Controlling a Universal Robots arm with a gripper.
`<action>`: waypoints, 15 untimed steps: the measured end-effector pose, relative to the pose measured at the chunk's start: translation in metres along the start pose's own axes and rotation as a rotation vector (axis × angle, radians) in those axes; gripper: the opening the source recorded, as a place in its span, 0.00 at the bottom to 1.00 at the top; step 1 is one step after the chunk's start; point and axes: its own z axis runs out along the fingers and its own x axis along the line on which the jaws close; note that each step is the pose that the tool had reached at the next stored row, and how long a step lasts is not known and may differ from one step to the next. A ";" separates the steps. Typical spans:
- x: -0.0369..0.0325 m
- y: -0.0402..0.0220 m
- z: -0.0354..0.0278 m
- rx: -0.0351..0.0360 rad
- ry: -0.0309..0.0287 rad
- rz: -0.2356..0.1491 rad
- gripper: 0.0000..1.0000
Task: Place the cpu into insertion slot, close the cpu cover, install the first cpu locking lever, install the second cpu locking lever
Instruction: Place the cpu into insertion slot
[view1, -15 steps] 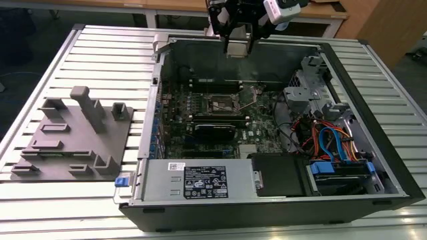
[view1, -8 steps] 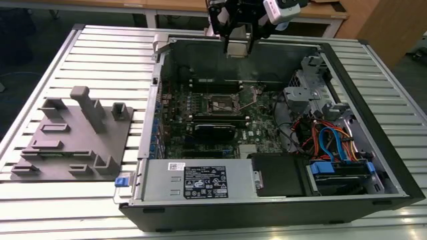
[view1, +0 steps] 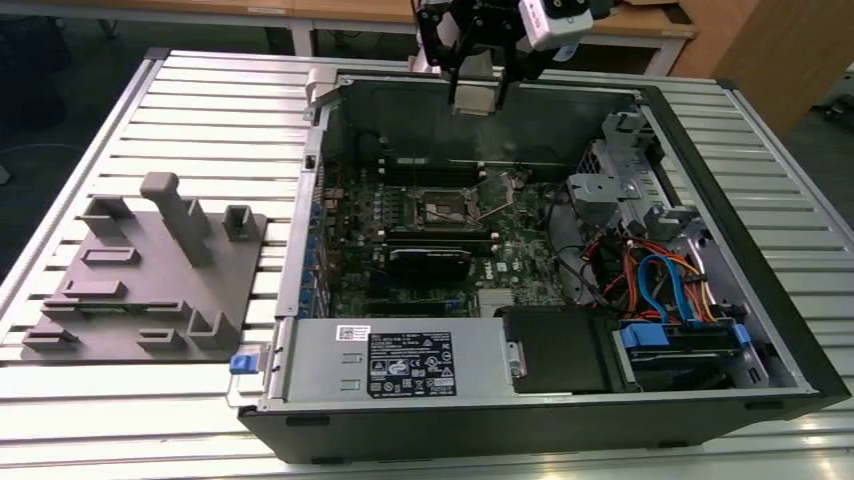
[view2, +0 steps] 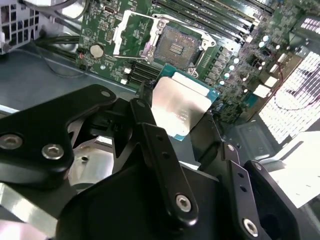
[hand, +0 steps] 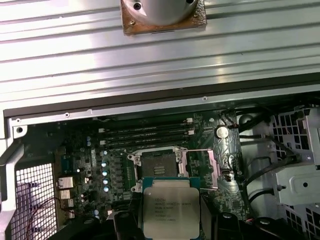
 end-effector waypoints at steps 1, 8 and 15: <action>0.0000 0.0000 0.0000 -0.0002 -0.0005 0.005 0.54; 0.0000 0.0000 0.0000 -0.0003 -0.0013 0.014 0.54; 0.0000 0.0000 0.0000 -0.0004 -0.0016 0.017 0.54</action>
